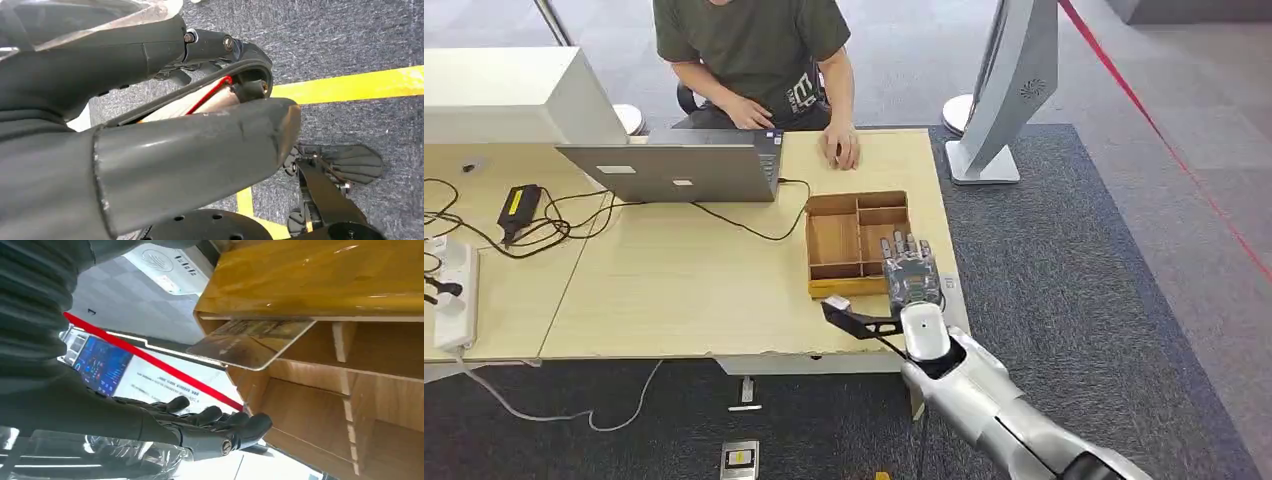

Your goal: Pass the card to the sensor for recognition and then transmit it.

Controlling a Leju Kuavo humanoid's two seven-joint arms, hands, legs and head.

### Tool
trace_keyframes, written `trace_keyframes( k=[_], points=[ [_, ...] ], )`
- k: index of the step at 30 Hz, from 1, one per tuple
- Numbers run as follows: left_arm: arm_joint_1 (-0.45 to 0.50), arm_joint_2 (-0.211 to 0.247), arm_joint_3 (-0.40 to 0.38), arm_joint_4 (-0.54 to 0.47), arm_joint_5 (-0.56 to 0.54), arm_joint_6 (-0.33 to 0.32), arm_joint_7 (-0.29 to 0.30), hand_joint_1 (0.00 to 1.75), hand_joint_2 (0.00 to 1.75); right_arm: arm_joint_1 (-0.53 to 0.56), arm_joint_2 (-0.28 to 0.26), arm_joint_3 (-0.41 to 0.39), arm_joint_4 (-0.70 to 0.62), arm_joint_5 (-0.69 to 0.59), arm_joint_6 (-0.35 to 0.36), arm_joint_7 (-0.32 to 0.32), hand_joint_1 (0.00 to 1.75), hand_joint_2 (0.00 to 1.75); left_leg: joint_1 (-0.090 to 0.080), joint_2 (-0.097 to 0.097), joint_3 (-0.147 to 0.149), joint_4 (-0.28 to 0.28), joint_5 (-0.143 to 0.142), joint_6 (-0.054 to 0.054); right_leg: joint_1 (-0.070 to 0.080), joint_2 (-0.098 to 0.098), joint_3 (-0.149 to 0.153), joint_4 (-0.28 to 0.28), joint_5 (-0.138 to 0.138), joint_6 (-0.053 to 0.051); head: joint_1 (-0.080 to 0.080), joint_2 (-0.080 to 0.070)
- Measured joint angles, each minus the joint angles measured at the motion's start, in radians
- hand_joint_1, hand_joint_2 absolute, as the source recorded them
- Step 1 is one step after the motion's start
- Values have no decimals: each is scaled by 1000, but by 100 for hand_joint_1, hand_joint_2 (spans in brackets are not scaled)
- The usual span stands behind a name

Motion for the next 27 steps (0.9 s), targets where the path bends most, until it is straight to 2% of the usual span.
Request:
trace_keyframes(
  k=[9, 10, 18, 27],
  points=[
    [0, 0, 0, 0, -6, -4, 0, 0, 0, 1, -12, -3, 0, 3, 3, -2, 0, 175, 0, 0, 0, 0, 0, 0, 0, 0, 0, 0, 0, 0, 0, 0],
    [0, 0, 0, 0, -6, -5, 0, 0, 0, 1, -12, -3, 0, 2, 3, -6, 175, 175, 0, 0, 0, 0, 0, 0, 0, 0, 0, 0, 0, 0, 0, 0],
    [0, 0, 0, 0, 0, -5, 6, 0, 0, 0, -9, -4, 3, -56, -3, -49, 175, 175, 0, 0, 0, 0, 0, 0, 0, 0, 0, 0, 0, 0, 0, 0],
    [0, 0, 0, 0, 1, -8, 6, 0, 0, -5, 1, -2, 3, -70, -5, -63, 175, 175, 0, 0, 0, 0, 0, 0, 0, 0, 0, 0, 0, 0, 0, 0]
  ],
)
